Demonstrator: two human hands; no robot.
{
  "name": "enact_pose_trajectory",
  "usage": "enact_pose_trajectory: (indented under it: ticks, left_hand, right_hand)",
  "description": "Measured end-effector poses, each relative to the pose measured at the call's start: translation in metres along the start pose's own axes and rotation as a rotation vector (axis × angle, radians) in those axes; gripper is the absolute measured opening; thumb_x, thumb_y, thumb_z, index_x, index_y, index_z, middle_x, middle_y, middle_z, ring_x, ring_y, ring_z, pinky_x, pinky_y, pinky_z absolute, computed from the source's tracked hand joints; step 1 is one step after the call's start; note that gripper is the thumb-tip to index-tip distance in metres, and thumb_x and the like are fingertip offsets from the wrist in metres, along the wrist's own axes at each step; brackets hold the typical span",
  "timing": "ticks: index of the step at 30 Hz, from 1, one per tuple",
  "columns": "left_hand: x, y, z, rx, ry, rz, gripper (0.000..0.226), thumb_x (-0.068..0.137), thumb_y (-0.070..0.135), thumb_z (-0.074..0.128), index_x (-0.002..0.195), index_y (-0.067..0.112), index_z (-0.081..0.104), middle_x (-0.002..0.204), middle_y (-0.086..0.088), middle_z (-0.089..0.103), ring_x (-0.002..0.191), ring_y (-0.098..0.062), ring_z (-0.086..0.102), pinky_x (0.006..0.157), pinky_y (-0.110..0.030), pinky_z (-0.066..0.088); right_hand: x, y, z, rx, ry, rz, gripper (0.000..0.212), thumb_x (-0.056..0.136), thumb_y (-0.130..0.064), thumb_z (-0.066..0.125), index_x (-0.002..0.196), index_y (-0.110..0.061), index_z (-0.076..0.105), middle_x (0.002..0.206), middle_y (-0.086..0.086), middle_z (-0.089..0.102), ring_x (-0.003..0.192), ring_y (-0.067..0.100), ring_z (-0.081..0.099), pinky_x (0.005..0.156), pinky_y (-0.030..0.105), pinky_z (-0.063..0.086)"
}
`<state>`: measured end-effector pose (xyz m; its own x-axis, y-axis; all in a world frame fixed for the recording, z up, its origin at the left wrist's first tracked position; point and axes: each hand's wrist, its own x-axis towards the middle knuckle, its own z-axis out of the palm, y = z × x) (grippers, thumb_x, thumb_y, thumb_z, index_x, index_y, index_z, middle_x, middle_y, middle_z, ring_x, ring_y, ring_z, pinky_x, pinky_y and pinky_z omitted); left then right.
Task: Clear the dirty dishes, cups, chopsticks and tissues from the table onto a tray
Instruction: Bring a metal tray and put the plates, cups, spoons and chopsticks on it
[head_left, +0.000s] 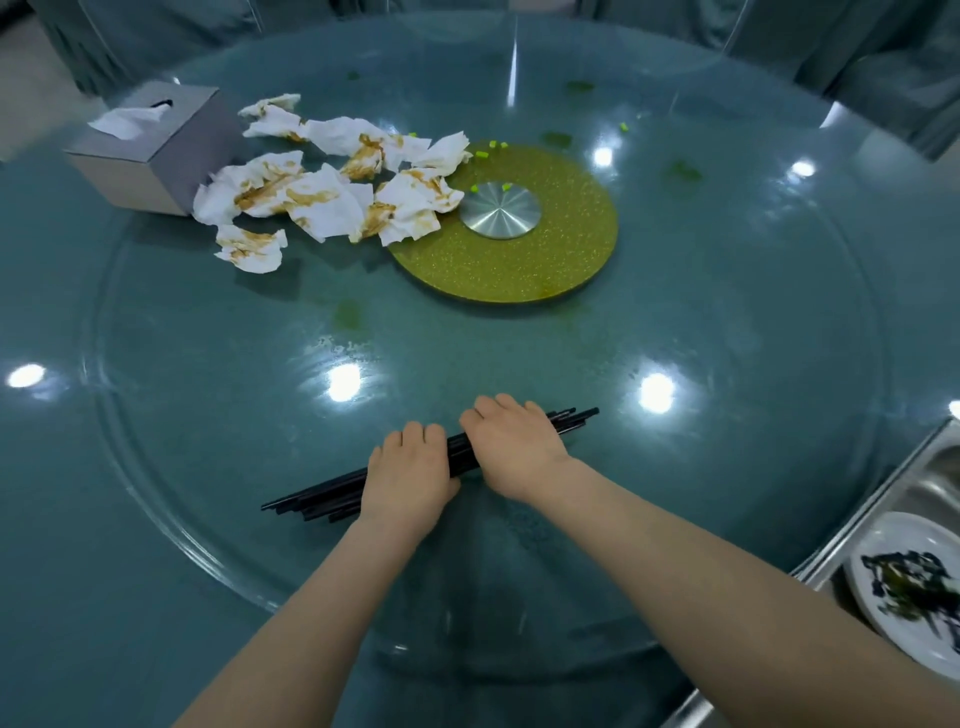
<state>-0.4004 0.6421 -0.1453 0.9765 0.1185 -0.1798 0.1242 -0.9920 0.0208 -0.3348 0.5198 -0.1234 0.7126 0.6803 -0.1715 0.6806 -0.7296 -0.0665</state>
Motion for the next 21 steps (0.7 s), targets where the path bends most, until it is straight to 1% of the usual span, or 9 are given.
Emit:
enact_pose_trajectory:
  ticks: [2, 4, 7, 10, 11, 14, 15, 18, 21]
  left_hand:
    - [-0.010, 0.007, 0.000, 0.035, 0.012, 0.053, 0.034, 0.090, 0.038, 0.052, 0.111, 0.013, 0.042, 0.112, -0.005, 0.050, 0.100, -0.023, 0.049, 0.071, -0.028, 0.030]
    - [-0.017, 0.014, -0.001, 0.049, -0.001, 0.089, 0.032, 0.091, 0.036, 0.052, 0.110, 0.012, 0.043, 0.112, -0.006, 0.051, 0.100, -0.024, 0.051, 0.071, -0.028, 0.031]
    - [-0.032, 0.031, -0.006, 0.050, -0.038, 0.124, 0.028, 0.089, 0.029, 0.055, 0.108, 0.011, 0.046, 0.111, -0.007, 0.053, 0.100, -0.024, 0.052, 0.074, -0.029, 0.038]
    - [-0.050, 0.046, -0.017, 0.045, -0.048, 0.136, 0.028, 0.090, 0.032, 0.055, 0.109, 0.013, 0.047, 0.112, -0.006, 0.054, 0.103, -0.023, 0.051, 0.081, -0.030, 0.041]
    - [-0.057, 0.052, -0.023, 0.041, -0.042, 0.151, 0.027, 0.090, 0.033, 0.055, 0.107, 0.013, 0.048, 0.112, -0.005, 0.055, 0.103, -0.023, 0.053, 0.079, -0.030, 0.041]
    - [-0.074, 0.075, -0.046, 0.039, -0.060, 0.209, 0.018, 0.091, 0.029, 0.052, 0.100, 0.015, 0.052, 0.104, -0.006, 0.063, 0.094, -0.027, 0.060, 0.066, -0.032, 0.039]
    - [-0.081, 0.084, -0.055, 0.065, -0.059, 0.243, 0.017, 0.091, 0.028, 0.050, 0.100, 0.015, 0.052, 0.101, -0.006, 0.065, 0.092, -0.030, 0.062, 0.064, -0.032, 0.038]
    - [-0.096, 0.108, -0.074, 0.097, -0.014, 0.342, 0.016, 0.090, 0.026, 0.050, 0.102, 0.015, 0.050, 0.099, -0.007, 0.066, 0.089, -0.032, 0.063, 0.063, -0.033, 0.037]
    - [-0.112, 0.127, -0.087, 0.114, 0.044, 0.421, 0.015, 0.091, 0.026, 0.052, 0.102, 0.016, 0.048, 0.099, -0.006, 0.065, 0.091, -0.031, 0.062, 0.064, -0.033, 0.036]
  right_hand:
    - [-0.013, 0.005, 0.000, -0.017, -0.013, -0.016, 0.031, 0.085, -0.016, 0.058, 0.115, -0.012, 0.049, 0.116, 0.006, 0.053, 0.109, 0.025, 0.048, 0.080, 0.035, 0.037]
    - [-0.027, 0.007, 0.000, -0.056, -0.048, -0.025, 0.027, 0.086, -0.016, 0.057, 0.112, -0.011, 0.049, 0.114, 0.007, 0.056, 0.105, 0.026, 0.052, 0.078, 0.036, 0.035]
    - [-0.055, 0.008, -0.005, -0.097, -0.061, -0.020, 0.025, 0.085, -0.011, 0.056, 0.109, -0.012, 0.051, 0.110, 0.008, 0.059, 0.100, 0.026, 0.055, 0.076, 0.034, 0.030]
    - [-0.087, 0.008, -0.014, -0.101, -0.013, -0.004, 0.027, 0.083, -0.010, 0.055, 0.111, -0.011, 0.052, 0.111, 0.008, 0.058, 0.101, 0.027, 0.055, 0.079, 0.035, 0.033]
    - [-0.100, 0.009, -0.018, -0.105, 0.004, 0.011, 0.028, 0.084, -0.009, 0.054, 0.112, -0.011, 0.052, 0.112, 0.008, 0.057, 0.101, 0.027, 0.055, 0.082, 0.036, 0.034]
    - [-0.137, 0.021, -0.031, -0.127, 0.084, 0.085, 0.028, 0.082, -0.011, 0.055, 0.109, -0.013, 0.052, 0.108, 0.006, 0.059, 0.099, 0.027, 0.058, 0.090, 0.039, 0.035]
    - [-0.151, 0.024, -0.036, -0.115, 0.102, 0.120, 0.026, 0.081, -0.013, 0.056, 0.107, -0.014, 0.052, 0.106, 0.005, 0.060, 0.097, 0.027, 0.060, 0.088, 0.037, 0.035]
    - [-0.194, 0.038, -0.048, -0.019, 0.105, 0.232, 0.020, 0.081, -0.015, 0.055, 0.100, -0.017, 0.050, 0.100, 0.003, 0.062, 0.091, 0.028, 0.062, 0.073, 0.033, 0.034]
    - [-0.250, 0.053, -0.052, 0.086, 0.108, 0.414, 0.015, 0.081, -0.021, 0.055, 0.091, -0.021, 0.045, 0.092, 0.004, 0.063, 0.084, 0.030, 0.063, 0.064, 0.031, 0.037]
